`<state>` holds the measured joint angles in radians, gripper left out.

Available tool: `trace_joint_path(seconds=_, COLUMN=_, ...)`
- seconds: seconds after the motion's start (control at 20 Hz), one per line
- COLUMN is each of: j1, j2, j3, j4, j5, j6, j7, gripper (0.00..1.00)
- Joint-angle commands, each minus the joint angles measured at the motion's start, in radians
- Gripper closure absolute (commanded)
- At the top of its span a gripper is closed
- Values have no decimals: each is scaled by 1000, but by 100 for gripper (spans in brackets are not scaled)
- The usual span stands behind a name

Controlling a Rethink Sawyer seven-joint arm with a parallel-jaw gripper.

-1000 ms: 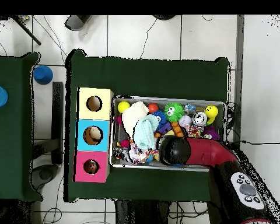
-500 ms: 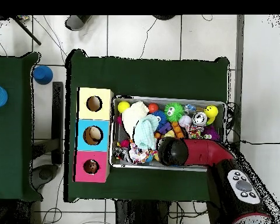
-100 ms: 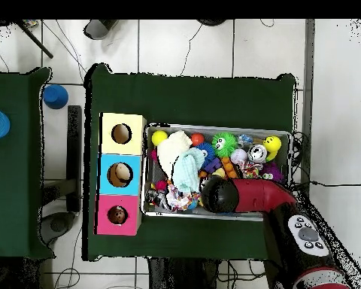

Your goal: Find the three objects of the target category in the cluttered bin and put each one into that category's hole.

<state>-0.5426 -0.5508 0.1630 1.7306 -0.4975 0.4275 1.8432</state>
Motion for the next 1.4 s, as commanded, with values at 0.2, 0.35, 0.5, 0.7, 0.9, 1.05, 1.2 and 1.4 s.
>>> trace_joint_path(seconds=0.2, j1=-11, j2=76, j3=54, j4=-89, j5=-79, j6=-113, j7=-14, gripper=0)
trace_joint_path(seconds=0.35, j1=-22, j2=86, j3=59, j4=-90, j5=-91, j6=-129, j7=-22, gripper=0)
trace_joint_path(seconds=0.5, j1=-39, j2=97, j3=68, j4=-95, j5=-106, j6=-142, j7=-37, gripper=0)
trace_joint_path(seconds=0.7, j1=-69, j2=103, j3=88, j4=-98, j5=-131, j6=-152, j7=-71, gripper=0)
trace_joint_path(seconds=0.9, j1=-86, j2=115, j3=99, j4=-113, j5=-162, j6=-163, j7=-91, gripper=0)
trace_joint_path(seconds=1.05, j1=-95, j2=116, j3=104, j4=-115, j5=-174, j6=-166, j7=-86, gripper=0)
trace_joint_path(seconds=1.2, j1=-105, j2=122, j3=110, j4=-121, j5=-180, j6=-163, j7=-81, gripper=0)
trace_joint_path(seconds=1.4, j1=-99, j2=127, j3=106, j4=-125, j5=-192, j6=-171, j7=-60, gripper=0)
